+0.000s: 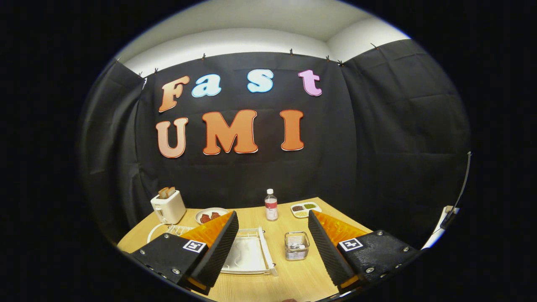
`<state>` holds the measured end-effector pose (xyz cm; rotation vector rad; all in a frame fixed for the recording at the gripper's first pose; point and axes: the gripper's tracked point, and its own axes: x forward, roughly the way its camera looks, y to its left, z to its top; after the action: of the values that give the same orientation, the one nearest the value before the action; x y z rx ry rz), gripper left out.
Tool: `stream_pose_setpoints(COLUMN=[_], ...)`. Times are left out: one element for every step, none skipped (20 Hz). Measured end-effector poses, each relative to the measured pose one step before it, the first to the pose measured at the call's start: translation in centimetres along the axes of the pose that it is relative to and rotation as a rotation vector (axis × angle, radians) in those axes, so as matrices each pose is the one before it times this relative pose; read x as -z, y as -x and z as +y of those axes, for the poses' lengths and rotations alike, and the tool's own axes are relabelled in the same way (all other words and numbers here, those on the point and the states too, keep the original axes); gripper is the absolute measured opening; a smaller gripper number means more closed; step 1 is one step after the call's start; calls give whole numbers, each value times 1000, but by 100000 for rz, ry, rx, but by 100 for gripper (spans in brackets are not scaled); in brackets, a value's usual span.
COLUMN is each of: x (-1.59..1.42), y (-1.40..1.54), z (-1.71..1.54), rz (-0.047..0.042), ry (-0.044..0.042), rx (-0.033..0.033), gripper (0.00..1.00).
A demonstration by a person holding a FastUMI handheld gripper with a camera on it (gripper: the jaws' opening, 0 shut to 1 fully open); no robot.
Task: Take the plate from the dish rack, then take the spoon from the basket and place it into the plate.
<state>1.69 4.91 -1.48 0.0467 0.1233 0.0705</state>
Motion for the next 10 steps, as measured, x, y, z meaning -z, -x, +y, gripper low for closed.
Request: stream_pose_setpoints(x=[155, 278, 332, 403, 442, 397, 416, 425, 355, 326], y=[-417, -300, -634, -634, -549, -587, -599, -765, -807, -752], z=[287, 517, 500, 394, 565, 722, 727, 702, 602, 613], rz=[842, 754, 988, 1518, 1531, 1554, 1657, 1515, 1107, 1076], ry=[-439, 115, 796, 1246, 1338, 950, 618, 453, 285, 129], rx=[-453, -808, -382, 96, -629, -1089, -1172, -1143, -667, -871], gripper=[99, 99, 99, 99, 99, 99, 99, 99, 99, 99])
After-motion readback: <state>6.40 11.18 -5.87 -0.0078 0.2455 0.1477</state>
